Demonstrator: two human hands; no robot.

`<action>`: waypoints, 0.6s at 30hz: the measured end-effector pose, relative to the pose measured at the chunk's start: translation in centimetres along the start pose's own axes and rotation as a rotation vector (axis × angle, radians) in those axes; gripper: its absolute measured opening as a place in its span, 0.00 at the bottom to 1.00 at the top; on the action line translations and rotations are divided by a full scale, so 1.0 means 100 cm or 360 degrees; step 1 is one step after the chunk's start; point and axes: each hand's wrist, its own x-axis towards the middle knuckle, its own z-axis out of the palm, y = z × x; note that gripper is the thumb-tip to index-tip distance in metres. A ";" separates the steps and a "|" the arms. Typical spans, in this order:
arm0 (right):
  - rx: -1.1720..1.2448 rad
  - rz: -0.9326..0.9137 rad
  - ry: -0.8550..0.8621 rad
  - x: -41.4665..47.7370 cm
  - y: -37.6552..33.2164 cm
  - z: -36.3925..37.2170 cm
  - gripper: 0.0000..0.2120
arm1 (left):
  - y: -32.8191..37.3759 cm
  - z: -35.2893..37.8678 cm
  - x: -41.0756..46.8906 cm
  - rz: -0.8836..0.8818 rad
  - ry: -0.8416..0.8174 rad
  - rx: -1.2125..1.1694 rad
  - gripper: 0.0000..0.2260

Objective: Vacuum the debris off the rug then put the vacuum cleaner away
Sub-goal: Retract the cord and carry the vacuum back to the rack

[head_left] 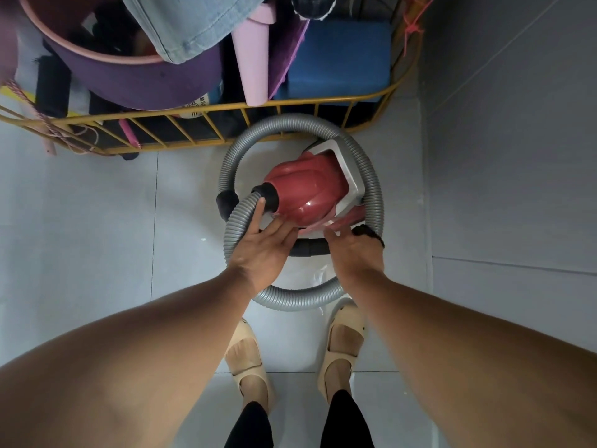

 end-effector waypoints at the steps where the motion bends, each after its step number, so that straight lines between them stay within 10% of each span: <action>1: 0.0041 0.0058 0.0078 -0.001 0.011 -0.002 0.24 | -0.002 0.005 -0.002 -0.0012 -0.0009 0.0028 0.28; 18: 0.0687 0.0416 -0.0369 -0.019 0.035 0.012 0.33 | 0.011 -0.010 -0.001 -0.0022 -0.0403 -0.0142 0.26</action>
